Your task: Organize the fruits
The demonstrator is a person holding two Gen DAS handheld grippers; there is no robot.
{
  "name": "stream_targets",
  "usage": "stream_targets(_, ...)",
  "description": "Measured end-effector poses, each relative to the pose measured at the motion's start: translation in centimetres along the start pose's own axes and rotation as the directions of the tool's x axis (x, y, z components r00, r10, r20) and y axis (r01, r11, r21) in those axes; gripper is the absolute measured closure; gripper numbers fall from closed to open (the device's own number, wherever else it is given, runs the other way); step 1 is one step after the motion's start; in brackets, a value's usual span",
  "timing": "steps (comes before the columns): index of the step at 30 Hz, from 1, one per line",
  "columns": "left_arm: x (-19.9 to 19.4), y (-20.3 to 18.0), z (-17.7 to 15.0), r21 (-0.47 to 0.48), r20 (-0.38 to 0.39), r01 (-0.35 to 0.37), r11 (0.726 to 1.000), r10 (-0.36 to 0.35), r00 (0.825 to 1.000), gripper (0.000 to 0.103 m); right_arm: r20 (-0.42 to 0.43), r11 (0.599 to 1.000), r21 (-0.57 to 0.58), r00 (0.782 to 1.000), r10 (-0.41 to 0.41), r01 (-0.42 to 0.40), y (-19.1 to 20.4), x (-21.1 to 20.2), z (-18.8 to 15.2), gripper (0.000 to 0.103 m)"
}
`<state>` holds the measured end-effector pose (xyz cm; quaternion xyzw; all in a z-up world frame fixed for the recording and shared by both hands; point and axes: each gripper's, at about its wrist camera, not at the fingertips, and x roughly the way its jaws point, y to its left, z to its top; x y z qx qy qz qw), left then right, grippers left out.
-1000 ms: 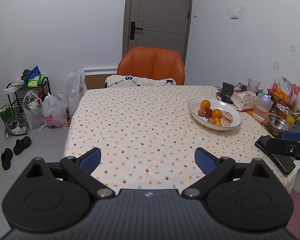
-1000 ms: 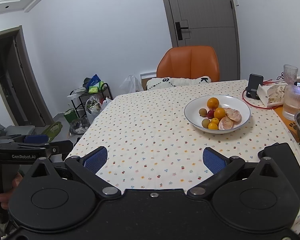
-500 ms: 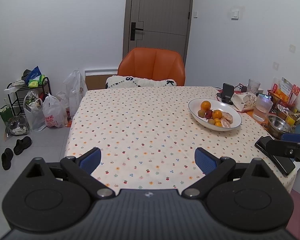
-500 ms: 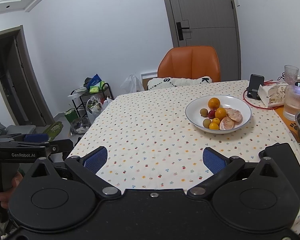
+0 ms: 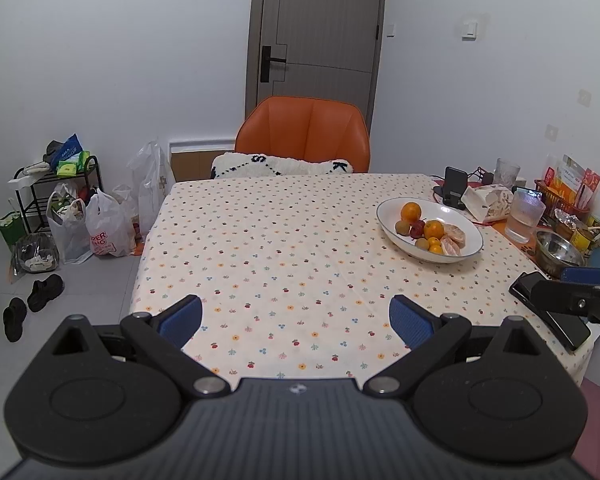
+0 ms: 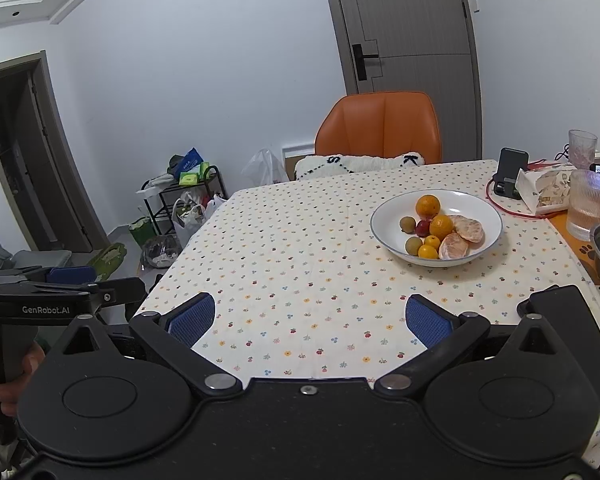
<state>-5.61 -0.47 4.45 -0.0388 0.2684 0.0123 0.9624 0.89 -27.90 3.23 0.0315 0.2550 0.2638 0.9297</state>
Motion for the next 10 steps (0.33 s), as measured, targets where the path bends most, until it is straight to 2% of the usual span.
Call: stream_targets(10,0.14,-0.15,-0.10,0.005,-0.010,-0.001,1.000,0.001,1.000,0.004,-0.006,1.000,0.004,1.000,0.001,-0.001,-0.14,0.10,-0.10,0.000)
